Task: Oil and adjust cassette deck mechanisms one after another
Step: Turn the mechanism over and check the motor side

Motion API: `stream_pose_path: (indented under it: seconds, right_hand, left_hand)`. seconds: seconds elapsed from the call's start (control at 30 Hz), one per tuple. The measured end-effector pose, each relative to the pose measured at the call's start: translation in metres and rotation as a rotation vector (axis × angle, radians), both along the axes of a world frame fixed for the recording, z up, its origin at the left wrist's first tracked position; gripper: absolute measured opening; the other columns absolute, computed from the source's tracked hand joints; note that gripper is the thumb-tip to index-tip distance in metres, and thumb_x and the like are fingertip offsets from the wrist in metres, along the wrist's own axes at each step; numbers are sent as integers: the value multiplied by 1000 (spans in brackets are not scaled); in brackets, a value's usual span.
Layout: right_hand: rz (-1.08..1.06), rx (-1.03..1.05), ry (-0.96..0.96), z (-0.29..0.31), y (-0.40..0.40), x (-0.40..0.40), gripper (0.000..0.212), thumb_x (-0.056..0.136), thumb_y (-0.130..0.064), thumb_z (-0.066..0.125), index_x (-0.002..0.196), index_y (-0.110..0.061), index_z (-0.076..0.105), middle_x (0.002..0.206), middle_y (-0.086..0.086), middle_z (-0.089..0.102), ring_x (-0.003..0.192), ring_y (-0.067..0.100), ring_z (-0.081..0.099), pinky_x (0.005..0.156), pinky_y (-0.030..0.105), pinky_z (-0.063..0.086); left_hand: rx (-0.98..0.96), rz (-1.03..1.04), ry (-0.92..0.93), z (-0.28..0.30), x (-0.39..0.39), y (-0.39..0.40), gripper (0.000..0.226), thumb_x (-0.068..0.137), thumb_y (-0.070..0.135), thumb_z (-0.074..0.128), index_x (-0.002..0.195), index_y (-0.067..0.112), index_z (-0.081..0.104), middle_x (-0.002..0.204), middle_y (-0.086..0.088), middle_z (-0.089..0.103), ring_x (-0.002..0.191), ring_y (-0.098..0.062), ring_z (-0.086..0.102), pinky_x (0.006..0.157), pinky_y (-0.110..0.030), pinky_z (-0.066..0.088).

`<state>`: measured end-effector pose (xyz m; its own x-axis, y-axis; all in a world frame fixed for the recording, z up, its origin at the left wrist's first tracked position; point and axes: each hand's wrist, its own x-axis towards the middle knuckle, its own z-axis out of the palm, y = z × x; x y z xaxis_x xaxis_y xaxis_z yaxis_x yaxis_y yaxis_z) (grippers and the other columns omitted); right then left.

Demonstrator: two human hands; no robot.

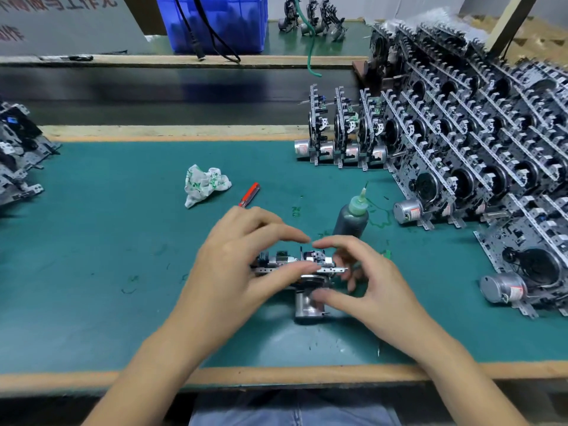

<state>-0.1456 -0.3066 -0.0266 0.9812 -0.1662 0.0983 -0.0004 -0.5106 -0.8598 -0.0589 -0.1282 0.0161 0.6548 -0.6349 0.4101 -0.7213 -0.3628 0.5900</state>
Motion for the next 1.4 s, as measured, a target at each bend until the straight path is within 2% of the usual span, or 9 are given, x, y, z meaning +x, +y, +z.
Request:
stream_pose_path:
  seconds: [0.23,0.33,0.47,0.63,0.77,0.87,1.07,1.23,1.4]
  right_hand:
    - [65,241,14,-3,4,10,34,66,-26,77,96,-38,65,97,14,57,82,25,53,67,37,44]
    - [69,291,-3,-6,4,10,28,65,-22,78,90,-31,67,91,4,55,78,21,52,66,34,42]
    - [53,298,-15,-8,4,10,41,65,-25,80,101,-37,65,95,6,55,86,23,54,74,34,45]
    - [82,336,-15,-9,2,12,39,65,-37,76,103,-41,64,102,12,61,96,32,55,92,50,43]
    - [80,340,-21,-10,2,12,38,65,-36,76,101,-37,66,98,9,61,94,27,56,91,47,43]
    - [92,341,-13,-9,2,13,37,64,-33,77,100,-34,67,97,8,61,92,27,56,89,45,43]
    - [80,333,-14,-9,2,12,36,65,-28,78,98,-33,66,97,18,57,90,32,51,85,41,41]
    - [89,353,-14,-8,1,12,36,66,-17,78,96,-35,68,97,10,61,87,17,57,84,24,44]
    - [84,341,0,-7,2,11,36,68,-17,77,100,-30,66,98,16,60,93,28,57,91,40,43]
  left_hand:
    - [-80,-70,75,-2,4,-7,11,78,44,66,84,37,71,76,12,60,75,-10,52,70,-15,36]
    - [-95,-76,65,-5,3,-7,9,78,44,65,85,40,69,76,13,57,75,-9,50,70,-16,36]
    - [-101,-7,-26,-9,2,-9,13,80,42,64,84,34,74,75,12,53,74,-12,44,68,-20,35]
    - [-143,24,-60,-12,1,-11,14,80,40,65,82,31,76,69,9,50,71,-12,40,66,-20,33]
    - [-159,4,-38,-13,1,-11,15,80,39,66,82,28,76,65,9,50,67,-9,40,61,-20,33]
    - [-171,-49,-18,-13,2,-10,16,79,37,67,80,24,77,65,8,50,63,-14,43,56,-28,36]
    - [-151,-36,-34,-13,2,-11,21,81,36,65,77,19,76,64,6,52,61,-19,46,52,-38,39]
    - [-171,-50,-35,-13,2,-12,22,80,36,66,75,17,77,64,9,49,60,-17,45,51,-40,39]
    - [-177,-23,-27,-13,1,-13,20,79,36,66,76,19,77,64,10,44,60,-15,44,50,-38,38]
